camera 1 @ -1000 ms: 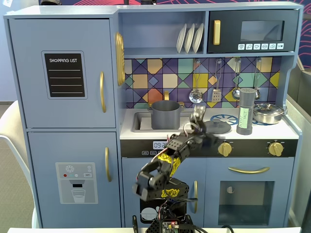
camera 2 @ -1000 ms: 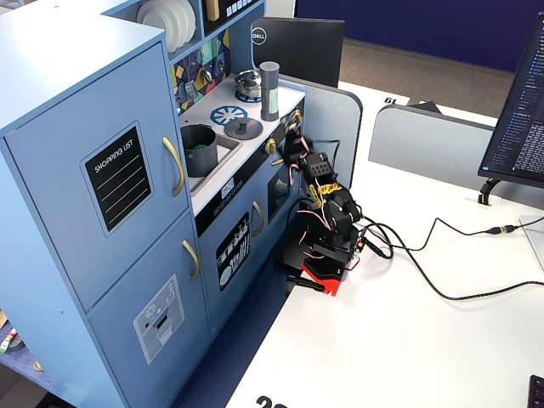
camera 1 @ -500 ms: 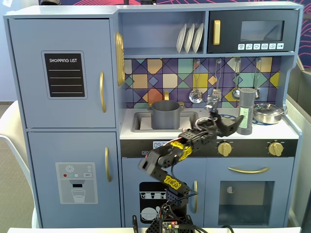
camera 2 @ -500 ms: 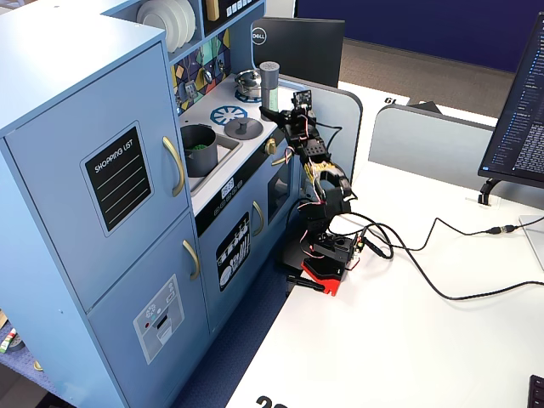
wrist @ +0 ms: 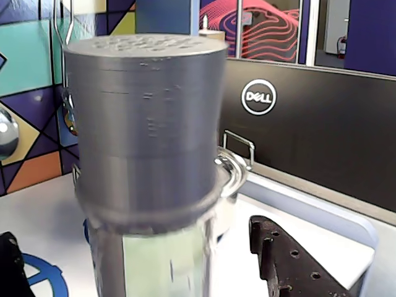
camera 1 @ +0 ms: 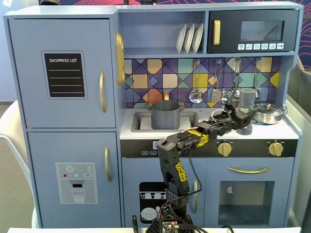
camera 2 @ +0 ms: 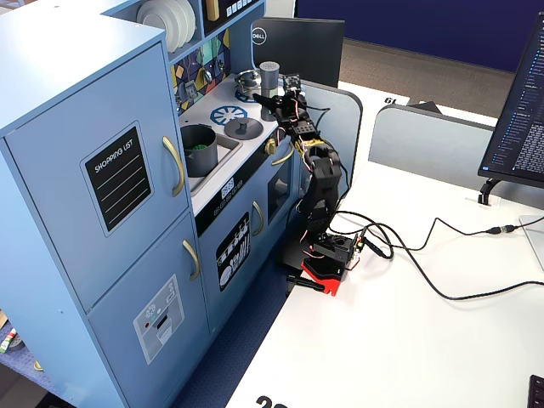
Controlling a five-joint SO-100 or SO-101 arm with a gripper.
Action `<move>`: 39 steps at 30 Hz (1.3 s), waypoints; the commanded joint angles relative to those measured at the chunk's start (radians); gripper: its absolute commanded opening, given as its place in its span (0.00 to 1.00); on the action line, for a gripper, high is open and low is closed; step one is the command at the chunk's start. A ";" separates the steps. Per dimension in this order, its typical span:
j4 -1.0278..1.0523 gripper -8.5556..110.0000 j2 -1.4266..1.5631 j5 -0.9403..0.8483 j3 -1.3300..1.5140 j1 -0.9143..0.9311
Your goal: Put salt in the gray recipient
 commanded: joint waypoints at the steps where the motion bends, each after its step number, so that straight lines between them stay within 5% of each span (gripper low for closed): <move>1: -0.023 0.49 -0.081 -0.034 -0.166 -0.021; 12: -0.029 0.43 -0.238 -0.066 -0.344 -0.051; 14: -0.029 0.37 -0.245 -0.081 -0.353 -0.055; 18: -0.021 0.07 -0.224 -0.141 -0.345 -0.066; 21: -0.018 0.07 -0.158 -0.061 -0.319 -0.072; 28: 0.091 0.07 0.164 0.299 -0.198 -0.161; 39: 0.451 0.07 0.396 1.256 -0.253 -0.609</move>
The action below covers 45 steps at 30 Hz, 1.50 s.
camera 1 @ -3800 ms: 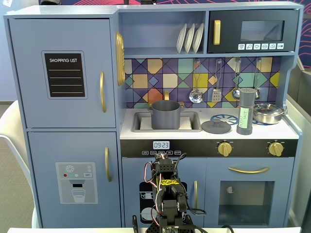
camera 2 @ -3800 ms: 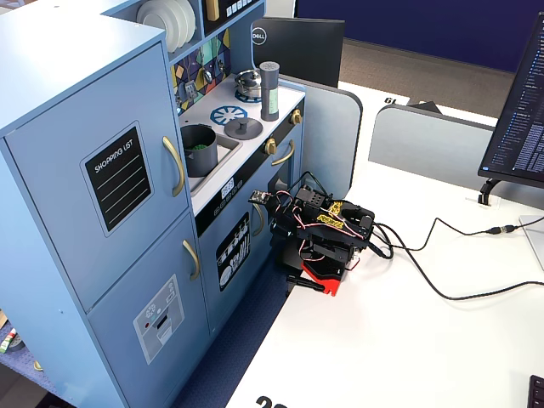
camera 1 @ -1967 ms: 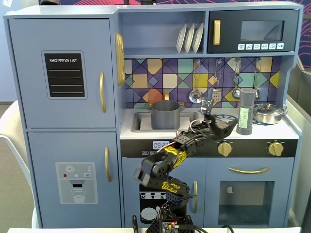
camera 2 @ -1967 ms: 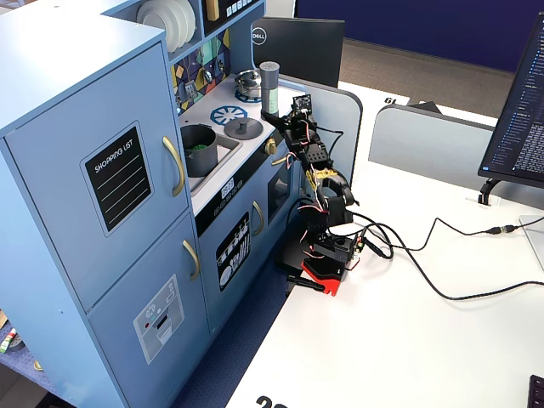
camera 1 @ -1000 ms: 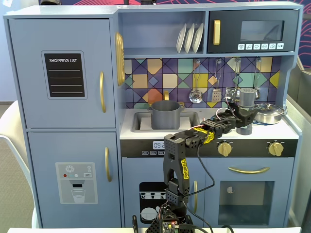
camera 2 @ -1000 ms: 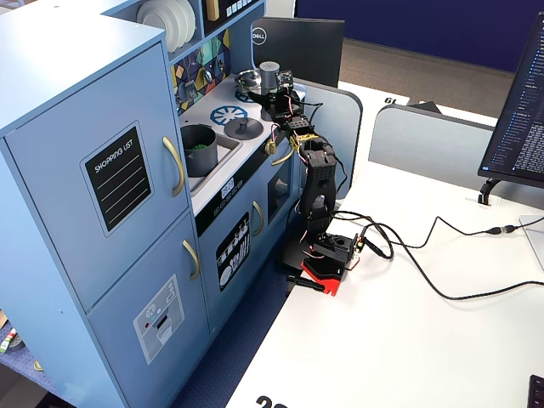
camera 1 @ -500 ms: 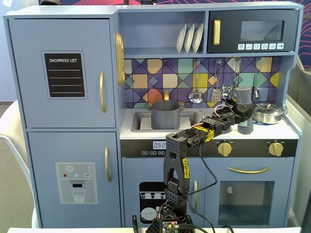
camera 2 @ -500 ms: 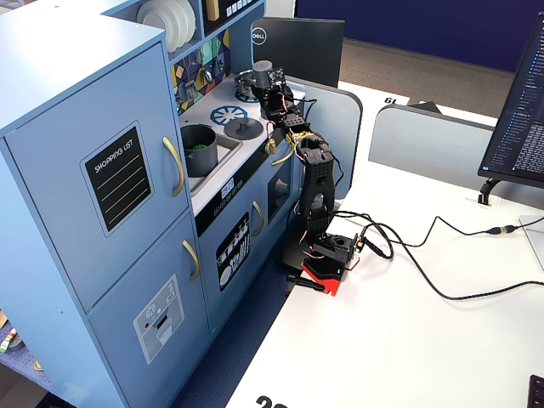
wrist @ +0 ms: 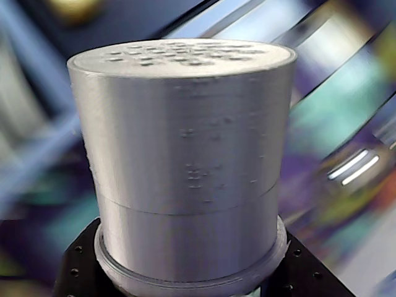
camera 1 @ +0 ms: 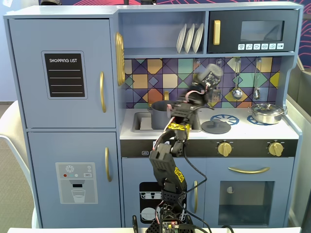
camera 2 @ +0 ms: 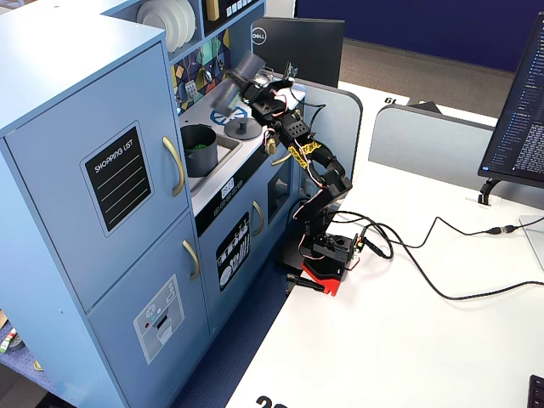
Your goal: Put salt in the gray recipient
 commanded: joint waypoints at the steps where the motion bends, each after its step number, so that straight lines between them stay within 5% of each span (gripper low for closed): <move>1: 0.121 0.07 0.061 0.476 -0.112 -0.184; 8: 0.301 0.07 -0.087 1.085 -0.313 -0.376; 15: 0.183 0.07 -0.173 1.586 -0.380 -0.465; 21: 0.132 0.07 -0.213 1.666 -0.414 -0.499; 27: 0.646 0.07 -0.301 1.850 -0.614 -0.445; 35: 0.201 0.07 -0.308 1.796 -0.548 -0.508; 42: 0.634 0.07 -0.379 1.899 -0.701 -0.445; 45: 0.620 0.07 -0.380 1.925 -0.681 -0.457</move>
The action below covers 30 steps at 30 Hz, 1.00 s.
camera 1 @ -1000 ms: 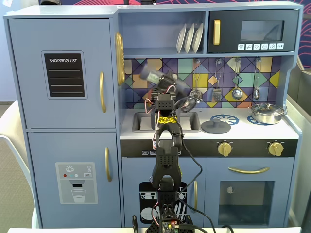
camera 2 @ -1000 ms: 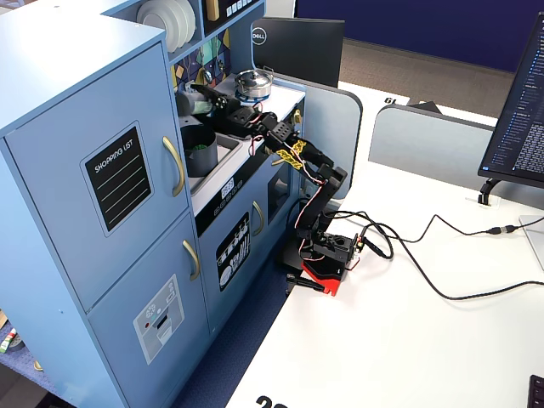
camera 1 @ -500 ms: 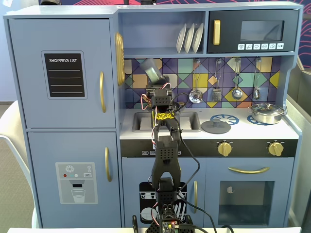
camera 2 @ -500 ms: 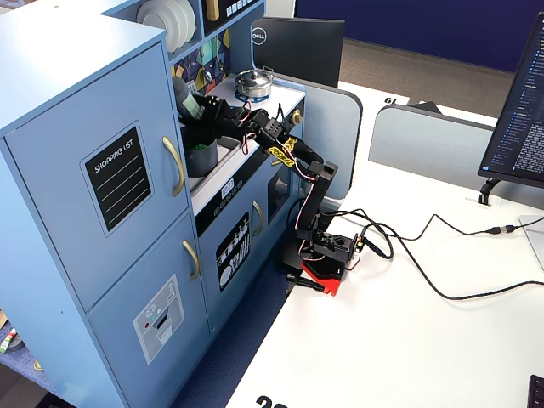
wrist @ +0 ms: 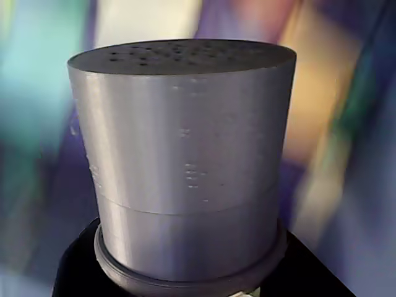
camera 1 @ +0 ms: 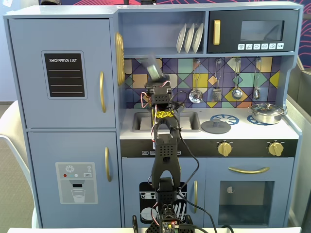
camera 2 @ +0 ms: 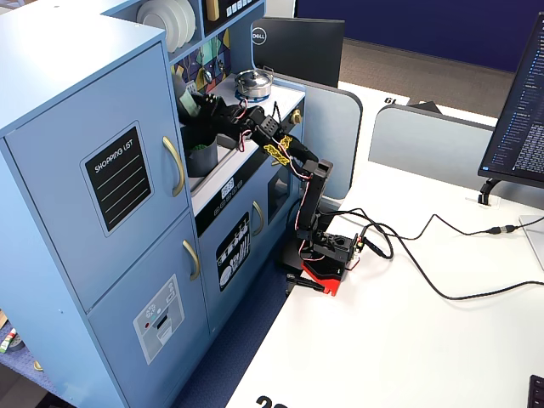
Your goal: Put salt in the gray recipient
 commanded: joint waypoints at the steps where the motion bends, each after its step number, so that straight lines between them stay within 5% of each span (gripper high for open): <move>1: -0.018 0.07 0.006 0.032 -0.064 -0.012; 7: -0.333 0.07 0.012 -0.074 -0.064 -0.041; 13: 0.107 0.07 0.006 0.018 -0.098 -0.011; 18: -0.227 0.07 0.037 -0.074 0.011 -0.058; 21: -0.357 0.07 0.023 -0.394 -0.043 -0.064; 30: -0.387 0.07 0.121 -1.999 0.032 0.276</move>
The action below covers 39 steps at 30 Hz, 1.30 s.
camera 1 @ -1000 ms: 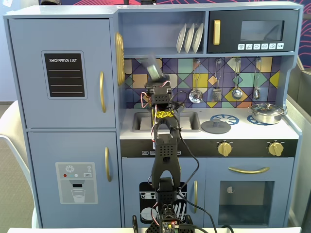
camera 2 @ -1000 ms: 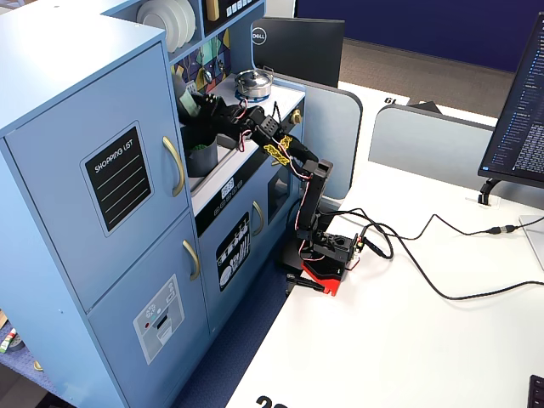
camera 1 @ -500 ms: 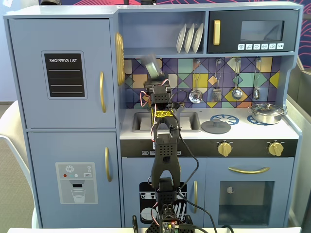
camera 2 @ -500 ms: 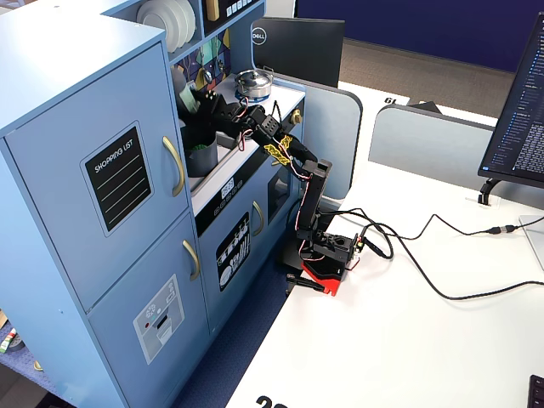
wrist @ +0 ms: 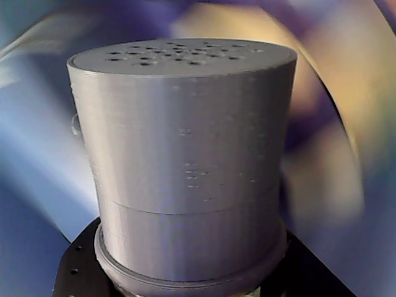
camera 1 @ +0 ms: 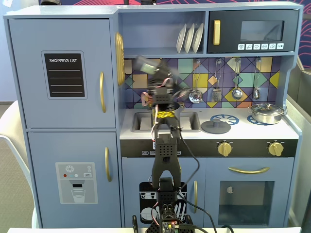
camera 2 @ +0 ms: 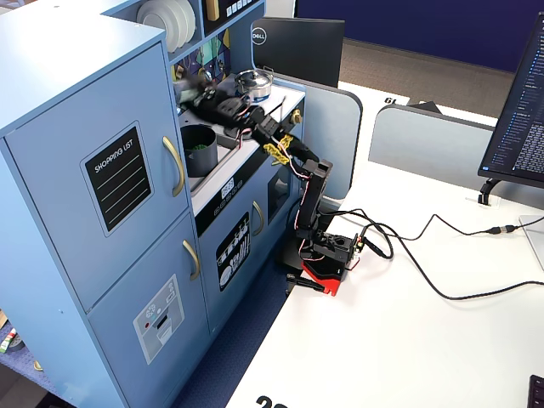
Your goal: Put salt in the gray recipient
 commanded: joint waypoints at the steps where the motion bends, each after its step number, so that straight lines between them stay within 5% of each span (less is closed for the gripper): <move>1: -0.054 0.07 0.129 -1.186 0.054 0.212; 5: -0.123 0.07 0.184 -1.634 0.189 0.453; 8: -0.161 0.07 0.189 -1.781 0.244 0.597; 17: -0.250 0.07 0.192 -1.813 0.436 0.792; 39: -0.574 0.07 -0.106 -1.792 0.471 0.750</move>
